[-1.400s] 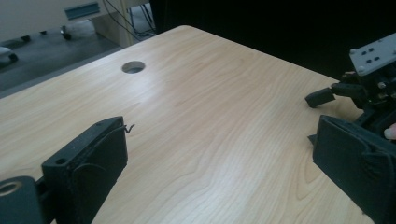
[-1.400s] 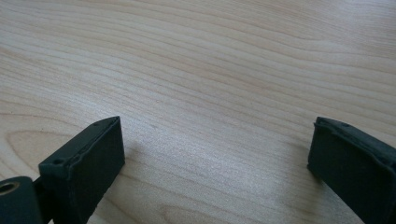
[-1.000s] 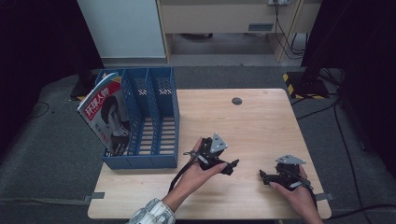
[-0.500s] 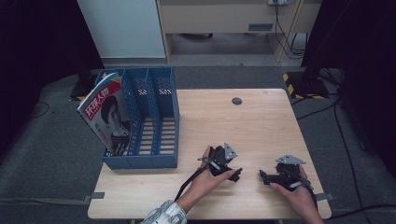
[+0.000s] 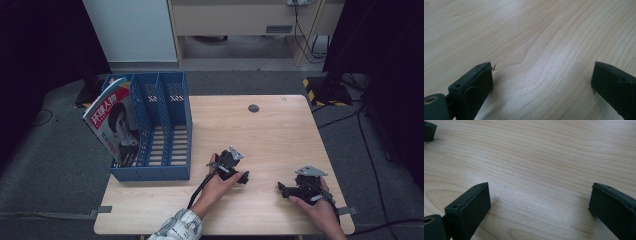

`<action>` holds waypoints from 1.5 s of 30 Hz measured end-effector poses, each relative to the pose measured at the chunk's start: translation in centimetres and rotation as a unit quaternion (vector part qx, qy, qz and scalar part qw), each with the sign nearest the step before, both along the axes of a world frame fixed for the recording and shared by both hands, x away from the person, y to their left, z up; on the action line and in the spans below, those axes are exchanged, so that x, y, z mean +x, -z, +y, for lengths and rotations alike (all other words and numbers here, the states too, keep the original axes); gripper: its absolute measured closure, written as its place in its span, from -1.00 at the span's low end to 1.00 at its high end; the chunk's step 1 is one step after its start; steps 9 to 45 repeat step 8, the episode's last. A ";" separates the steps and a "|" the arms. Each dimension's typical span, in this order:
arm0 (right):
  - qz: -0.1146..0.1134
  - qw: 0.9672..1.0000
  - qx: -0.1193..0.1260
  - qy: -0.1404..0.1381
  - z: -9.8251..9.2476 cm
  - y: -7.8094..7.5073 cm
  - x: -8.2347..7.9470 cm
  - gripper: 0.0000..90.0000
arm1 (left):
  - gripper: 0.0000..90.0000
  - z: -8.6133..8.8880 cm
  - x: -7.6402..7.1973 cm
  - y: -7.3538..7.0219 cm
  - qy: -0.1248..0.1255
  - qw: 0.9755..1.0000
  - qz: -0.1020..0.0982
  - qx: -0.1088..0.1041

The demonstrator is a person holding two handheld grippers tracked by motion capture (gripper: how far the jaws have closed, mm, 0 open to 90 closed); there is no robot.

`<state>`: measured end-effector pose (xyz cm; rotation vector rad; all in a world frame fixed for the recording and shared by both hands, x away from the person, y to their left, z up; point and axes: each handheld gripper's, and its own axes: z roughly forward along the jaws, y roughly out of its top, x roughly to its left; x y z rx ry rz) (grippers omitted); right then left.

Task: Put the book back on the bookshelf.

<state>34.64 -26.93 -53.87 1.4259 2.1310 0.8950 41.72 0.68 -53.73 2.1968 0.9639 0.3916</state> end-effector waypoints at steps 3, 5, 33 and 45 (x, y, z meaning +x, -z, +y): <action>-0.001 1.000 0.000 0.001 0.0 0.0 0.0 -0.91 | -0.96 0.5 0.5 0.1 -0.006 1.000 0.002 -0.003; -0.002 1.000 0.000 0.002 0.0 0.0 -0.1 -0.91 | -0.98 0.7 0.4 0.1 -0.009 1.000 0.002 -0.001; 0.000 1.000 0.001 0.005 0.1 0.0 -0.1 -0.91 | -1.00 0.7 0.3 0.1 -0.015 1.000 0.003 0.001; 0.000 1.000 0.001 0.005 0.1 0.0 -0.1 -0.91 | -1.00 0.7 0.3 0.1 -0.015 1.000 0.003 0.001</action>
